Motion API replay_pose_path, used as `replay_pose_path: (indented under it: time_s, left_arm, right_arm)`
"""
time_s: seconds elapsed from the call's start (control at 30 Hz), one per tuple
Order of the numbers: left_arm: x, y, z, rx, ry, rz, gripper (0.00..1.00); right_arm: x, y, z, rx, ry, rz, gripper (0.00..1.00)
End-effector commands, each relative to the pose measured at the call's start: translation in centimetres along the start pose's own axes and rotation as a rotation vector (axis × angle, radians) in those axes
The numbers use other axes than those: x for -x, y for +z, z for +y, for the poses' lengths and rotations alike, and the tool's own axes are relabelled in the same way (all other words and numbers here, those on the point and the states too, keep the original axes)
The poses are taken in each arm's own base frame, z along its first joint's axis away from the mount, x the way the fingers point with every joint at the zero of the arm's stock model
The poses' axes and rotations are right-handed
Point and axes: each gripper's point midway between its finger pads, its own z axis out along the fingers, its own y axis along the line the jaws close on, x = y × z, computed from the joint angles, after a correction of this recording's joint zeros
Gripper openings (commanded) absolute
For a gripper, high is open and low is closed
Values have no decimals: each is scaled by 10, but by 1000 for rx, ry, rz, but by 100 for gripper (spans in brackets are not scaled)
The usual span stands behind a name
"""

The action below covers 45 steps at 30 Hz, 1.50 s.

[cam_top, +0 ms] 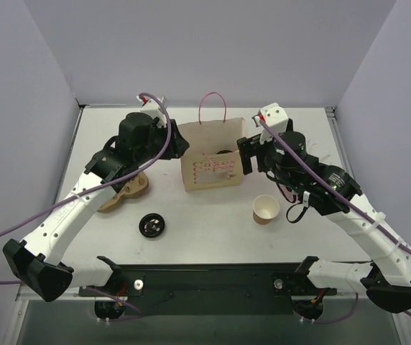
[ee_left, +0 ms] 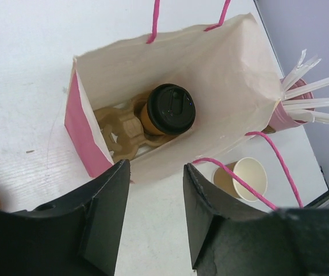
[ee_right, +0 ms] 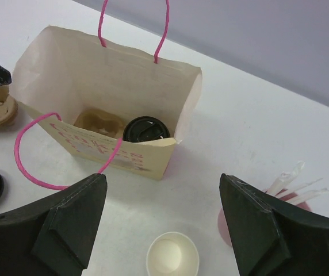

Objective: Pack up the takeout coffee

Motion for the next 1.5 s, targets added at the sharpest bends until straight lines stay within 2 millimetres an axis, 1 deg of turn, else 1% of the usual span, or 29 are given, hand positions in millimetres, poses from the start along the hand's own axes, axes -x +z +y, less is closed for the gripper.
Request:
replay_pose_path:
  time_s: [0.0, 0.03, 0.1, 0.13, 0.17, 0.2, 0.23, 0.27, 0.3, 0.33, 0.4, 0.43, 0.5, 0.53, 0.67, 0.7, 0.77, 0.83, 0.93, 1.1, 1.23, 1.47]
  left_arm:
    - [39, -17, -19, -66, 69, -107, 56]
    - [41, -20, -19, -68, 85, -115, 57]
    - [40, -29, -27, -119, 90, -113, 66]
    - [39, -32, -30, -138, 89, -116, 73]
    - [31, -31, -29, -147, 87, -101, 77]
    - [29, -39, -33, -181, 85, -106, 84]
    - [30, -43, -37, -207, 76, -125, 94]
    - [20, -41, -35, -215, 69, -107, 95]
    - [20, -51, -39, -243, 66, -122, 95]
    - [20, -55, -42, -267, 68, -133, 96]
    - [10, -64, -43, -303, 73, -132, 96]
    - [10, -68, -48, -337, 72, -146, 97]
    - [4, -78, -46, -356, 64, -166, 97]
    - [5, -82, -49, -374, 46, -184, 97]
    - [-1, -99, -55, -454, 36, -225, 97]
    - [0, -104, -57, -466, 38, -239, 97]
    - [-3, -106, -56, -475, 37, -234, 97]
    - [-7, -108, -56, -480, 37, -230, 97]
    - [-9, -112, -56, -491, 41, -231, 97]
    - [-17, -106, -55, -494, 34, -205, 97]
    - [-17, -106, -56, -495, 32, -197, 97]
    - [-20, -107, -51, -478, 52, -193, 97]
  right_arm:
    - [9, -22, -11, -40, 211, -29, 80]
    - [8, -24, -8, -32, 259, -23, 80]
    - [7, -30, -8, -22, 298, -14, 81]
    - [7, -33, -7, -13, 315, -12, 82]
    - [7, -38, -5, 10, 321, -10, 84]
    - [7, -42, 0, 50, 319, -10, 88]
    - [7, -47, -1, 53, 330, -21, 90]
    - [6, -50, -3, 48, 363, -21, 91]
    - [4, -52, -4, 41, 375, -17, 100]
    - [3, -56, -5, 48, 385, -21, 100]
    - [-1, -61, -2, 62, 428, -8, 100]
    - [-4, -63, -1, 71, 446, -4, 100]
    - [-5, -66, 3, 84, 500, 2, 100]
    - [-6, -68, 4, 95, 516, 4, 100]
    - [-18, -65, 14, 109, 605, 51, 100]
    - [-20, -65, 16, 110, 619, 58, 100]
    - [-29, -63, 20, 114, 645, 83, 100]
    - [-33, -62, 22, 114, 660, 94, 100]
    - [-40, -60, 22, 101, 656, 106, 100]
    - [-42, -57, 17, 63, 671, 98, 100]
    - [-37, -59, 13, 56, 672, 77, 100]
    - [-36, -58, 11, 53, 663, 62, 100]
